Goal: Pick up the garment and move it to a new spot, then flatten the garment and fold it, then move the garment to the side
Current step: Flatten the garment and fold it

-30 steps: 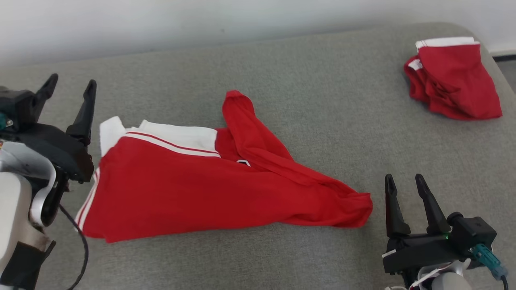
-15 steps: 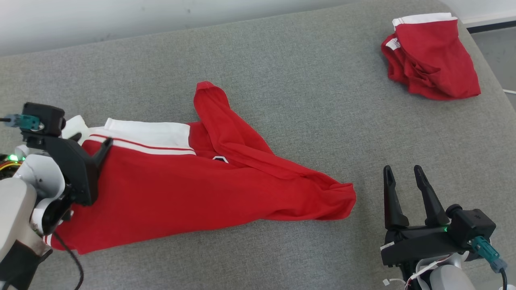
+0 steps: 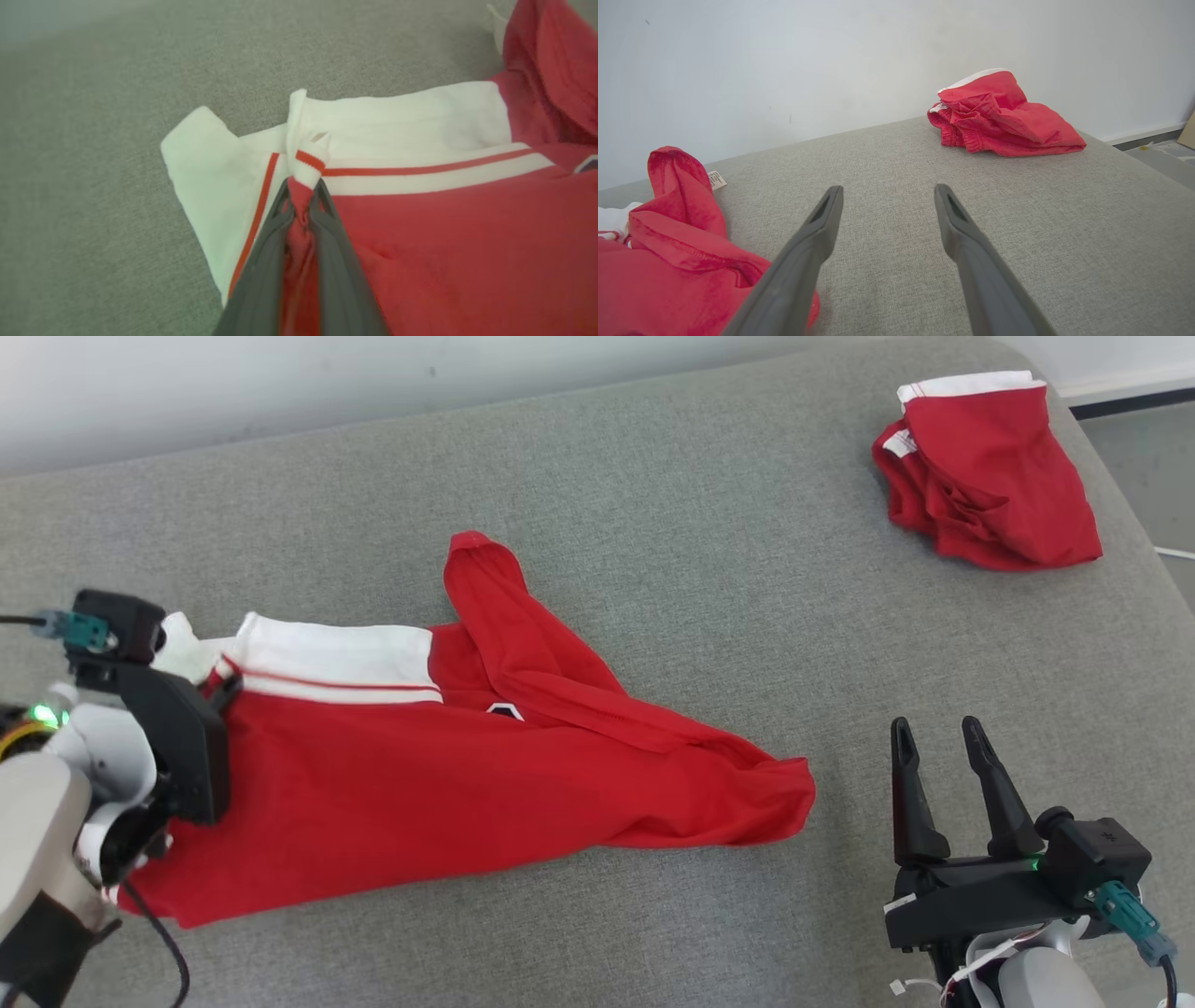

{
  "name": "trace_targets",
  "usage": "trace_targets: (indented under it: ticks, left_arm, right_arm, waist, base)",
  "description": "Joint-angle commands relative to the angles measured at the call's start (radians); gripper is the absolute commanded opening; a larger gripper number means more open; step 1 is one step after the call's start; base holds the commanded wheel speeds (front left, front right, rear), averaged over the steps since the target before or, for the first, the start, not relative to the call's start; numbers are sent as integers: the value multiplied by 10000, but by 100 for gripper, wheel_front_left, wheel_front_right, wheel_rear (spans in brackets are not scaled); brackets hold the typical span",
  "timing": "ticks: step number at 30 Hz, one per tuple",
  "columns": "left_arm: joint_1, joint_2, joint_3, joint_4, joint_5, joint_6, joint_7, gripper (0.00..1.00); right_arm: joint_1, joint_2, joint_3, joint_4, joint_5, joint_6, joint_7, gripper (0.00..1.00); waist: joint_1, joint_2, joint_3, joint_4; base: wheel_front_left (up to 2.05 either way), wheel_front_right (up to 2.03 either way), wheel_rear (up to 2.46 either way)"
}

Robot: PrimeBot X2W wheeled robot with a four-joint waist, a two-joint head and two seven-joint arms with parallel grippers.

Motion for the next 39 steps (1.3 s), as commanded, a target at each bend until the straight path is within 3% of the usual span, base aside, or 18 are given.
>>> trace_targets:
  ticks: [1,9,18,24,33,39]
  left_arm:
    - [-238,110,-9,-55,92,27,-208,0]
    - [-1787,-98,-329,-194,1044,28,-2801,0]
    - [-2967,-416,-966,-456,1747,26,-4727,0]
    - [-1444,-167,-1234,-1831,1528,223,-5224,0]
    - [2278,89,-1749,-4644,1301,1730,-5885,0]
    - [3771,-264,-2374,-4835,1408,2074,-6180,0]
  right_arm:
    - [18,-24,-22,-18,-13,-27,3,100]
    - [51,-52,-65,6,-51,-27,2,100]
    - [382,-25,-188,8,-80,-27,3,100]
    - [701,-19,-375,-66,-86,-27,2,100]
    - [897,-156,-482,-118,-120,-27,2,100]
    - [901,-218,-428,-73,-184,-27,2,100]
  waist:
    - [0,-1,-43,22]
    - [0,-1,-353,114]
    - [0,-1,-803,344]
    - [0,-1,-1078,909]
    - [0,-1,-1199,2001]
    - [0,-1,-1261,2421]
  base:
    - [0,0,0]
    - [0,0,0]
    - [0,0,0]
    - [0,0,0]
    - [0,0,0]
    - [0,0,0]
